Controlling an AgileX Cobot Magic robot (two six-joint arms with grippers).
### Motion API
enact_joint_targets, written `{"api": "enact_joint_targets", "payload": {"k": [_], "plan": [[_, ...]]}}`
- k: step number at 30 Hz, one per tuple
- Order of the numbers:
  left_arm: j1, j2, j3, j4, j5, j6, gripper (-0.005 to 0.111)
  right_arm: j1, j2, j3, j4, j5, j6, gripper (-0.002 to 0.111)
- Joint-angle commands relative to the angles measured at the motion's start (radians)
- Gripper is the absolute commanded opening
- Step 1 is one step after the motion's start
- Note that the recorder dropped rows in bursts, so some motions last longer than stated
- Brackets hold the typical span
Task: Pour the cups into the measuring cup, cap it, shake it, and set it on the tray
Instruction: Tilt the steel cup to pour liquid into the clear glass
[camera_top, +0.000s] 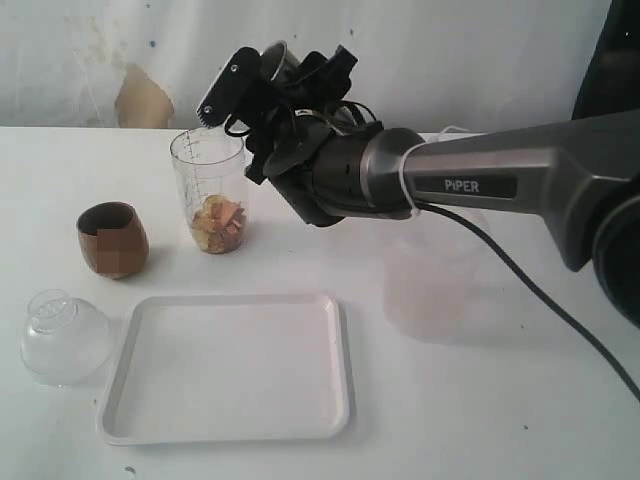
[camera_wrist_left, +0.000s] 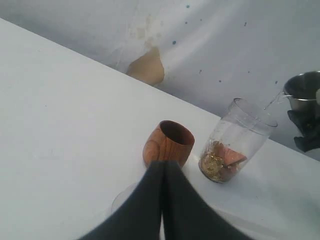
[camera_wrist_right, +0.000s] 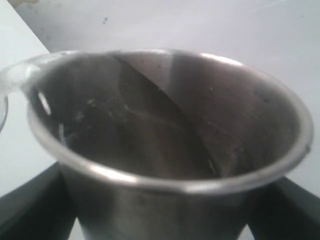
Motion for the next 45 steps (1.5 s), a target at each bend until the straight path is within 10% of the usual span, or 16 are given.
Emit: {"api": "enact_joint_targets", "payload": {"k": [1,45], "plan": [[-0.002,-0.004,0.006,0.008,0.000,0.003,0.000,-0.004,-0.030,-0.014,-0.033,-0.036,-0.067,0.000],[-0.002,-0.004,0.006,0.008,0.000,0.003,0.000,-0.004,-0.030,-0.014,-0.064,-0.023,-0.133,0.000]]}}
